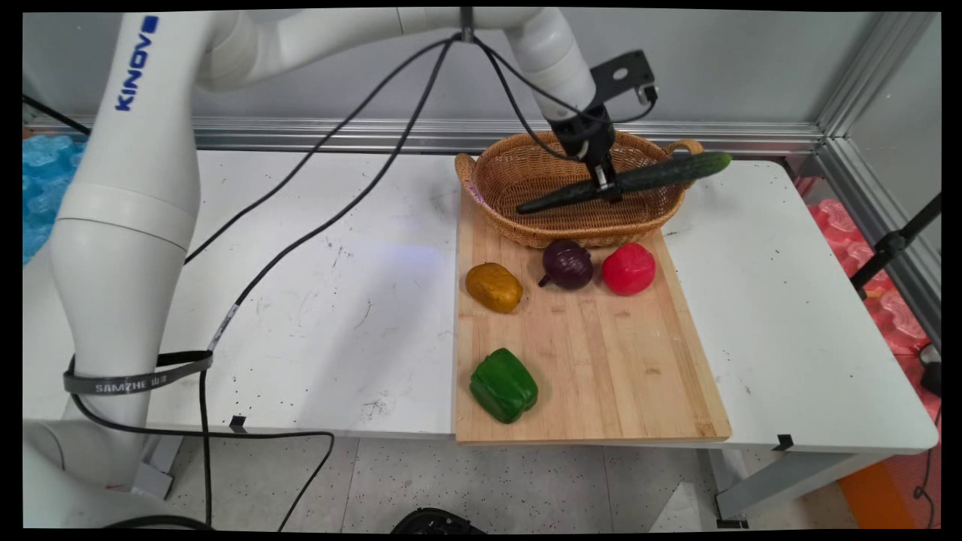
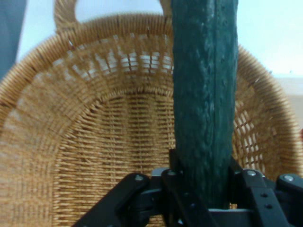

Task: Place the picked object on the cutting board

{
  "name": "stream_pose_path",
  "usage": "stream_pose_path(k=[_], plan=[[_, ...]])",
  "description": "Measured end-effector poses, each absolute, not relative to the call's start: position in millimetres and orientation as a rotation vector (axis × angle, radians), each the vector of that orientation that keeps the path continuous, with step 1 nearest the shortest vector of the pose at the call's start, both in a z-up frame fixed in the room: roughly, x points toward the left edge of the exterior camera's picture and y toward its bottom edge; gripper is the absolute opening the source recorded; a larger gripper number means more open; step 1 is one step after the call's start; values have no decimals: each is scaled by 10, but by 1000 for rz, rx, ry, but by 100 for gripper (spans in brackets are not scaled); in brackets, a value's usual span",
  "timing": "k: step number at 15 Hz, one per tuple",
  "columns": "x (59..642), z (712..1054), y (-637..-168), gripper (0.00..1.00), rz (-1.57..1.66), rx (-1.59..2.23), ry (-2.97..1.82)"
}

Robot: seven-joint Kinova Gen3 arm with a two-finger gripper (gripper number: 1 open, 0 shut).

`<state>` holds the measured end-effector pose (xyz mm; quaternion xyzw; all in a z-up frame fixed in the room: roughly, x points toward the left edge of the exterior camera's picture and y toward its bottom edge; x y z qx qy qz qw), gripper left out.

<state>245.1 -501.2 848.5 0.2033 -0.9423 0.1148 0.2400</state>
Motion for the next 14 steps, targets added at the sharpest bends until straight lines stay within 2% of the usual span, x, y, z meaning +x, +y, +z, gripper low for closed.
stream_pose_path(k=[7, 14], plan=[[2491, 9219, -4686, 0, 340, 530, -2509], [2501, 9632, -4192, 0, 300, 478, -2497]])
